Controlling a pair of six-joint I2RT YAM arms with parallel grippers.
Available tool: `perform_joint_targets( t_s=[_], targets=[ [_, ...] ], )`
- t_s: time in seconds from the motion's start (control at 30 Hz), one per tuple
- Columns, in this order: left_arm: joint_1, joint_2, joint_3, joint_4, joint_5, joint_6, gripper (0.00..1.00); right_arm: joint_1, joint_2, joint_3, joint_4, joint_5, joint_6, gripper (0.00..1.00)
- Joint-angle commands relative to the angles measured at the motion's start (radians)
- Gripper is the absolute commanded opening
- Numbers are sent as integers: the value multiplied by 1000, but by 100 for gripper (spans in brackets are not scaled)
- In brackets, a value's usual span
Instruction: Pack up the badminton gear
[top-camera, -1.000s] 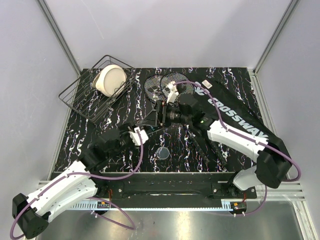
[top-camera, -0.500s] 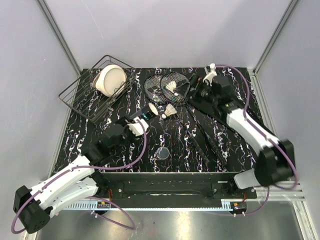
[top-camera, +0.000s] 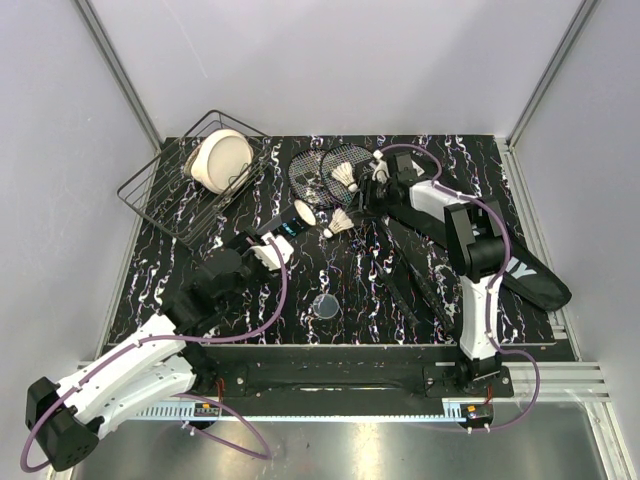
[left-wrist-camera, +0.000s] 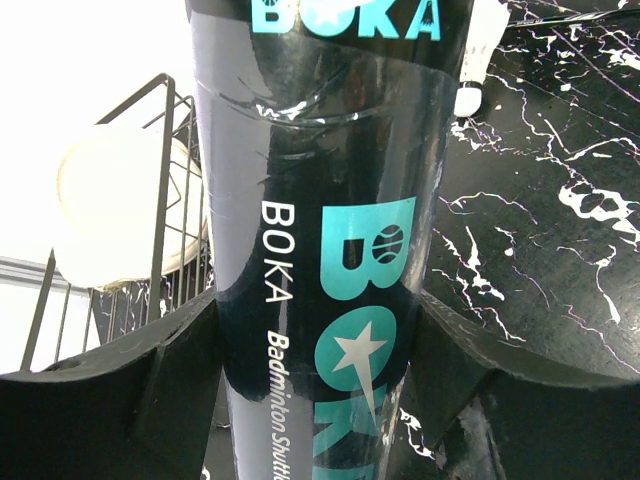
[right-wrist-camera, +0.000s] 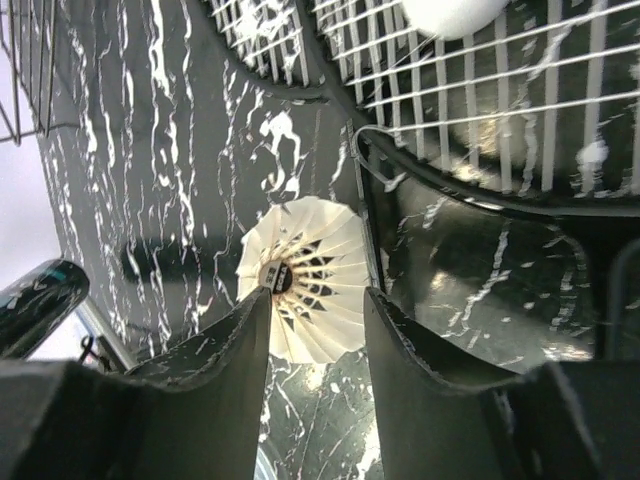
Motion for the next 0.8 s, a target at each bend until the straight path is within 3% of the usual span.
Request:
perform_joint_targets(
  t_s=[0.0,0.13,0.43,0.77],
  targets=[
    [0,-6,39,82,14,-6,0,33,-19,-16,93,-118,-11,49],
    [0,-3,40,80,17,-7,0,37,-55,-75,134,-50,5,58],
    [0,0,42,77,15,-9,0,37,-167,-52,33,121,-23,69],
    [0,3,46,72,21,-10,0,59,-106,-64,145,-55,51,69]
  ],
)
